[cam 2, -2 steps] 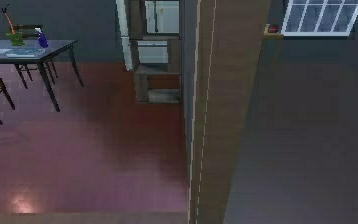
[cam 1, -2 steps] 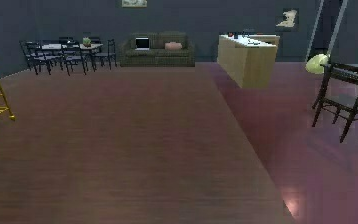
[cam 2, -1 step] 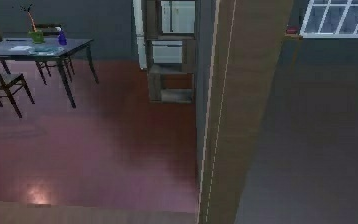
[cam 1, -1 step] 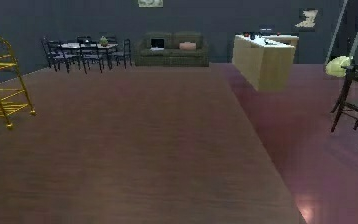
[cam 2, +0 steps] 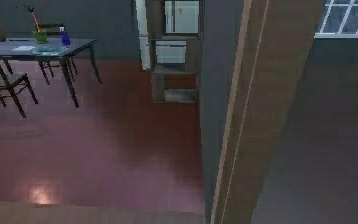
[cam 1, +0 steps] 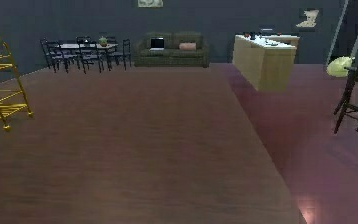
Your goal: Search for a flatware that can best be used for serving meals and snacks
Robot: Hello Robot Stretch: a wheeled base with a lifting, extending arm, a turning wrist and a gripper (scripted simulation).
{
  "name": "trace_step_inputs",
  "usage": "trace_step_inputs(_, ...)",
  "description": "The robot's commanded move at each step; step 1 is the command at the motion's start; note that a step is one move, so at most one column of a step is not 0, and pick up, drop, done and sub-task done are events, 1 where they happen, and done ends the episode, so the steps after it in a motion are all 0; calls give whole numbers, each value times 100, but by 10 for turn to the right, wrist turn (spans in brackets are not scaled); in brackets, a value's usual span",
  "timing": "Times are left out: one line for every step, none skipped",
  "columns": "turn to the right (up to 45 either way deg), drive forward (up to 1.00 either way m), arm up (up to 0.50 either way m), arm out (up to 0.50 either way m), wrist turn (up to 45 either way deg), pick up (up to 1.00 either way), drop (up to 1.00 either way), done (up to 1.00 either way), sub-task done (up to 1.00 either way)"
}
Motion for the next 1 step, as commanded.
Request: trace_step_inputs(450, 0, 0, 0, 0, 0, 0, 0, 0)
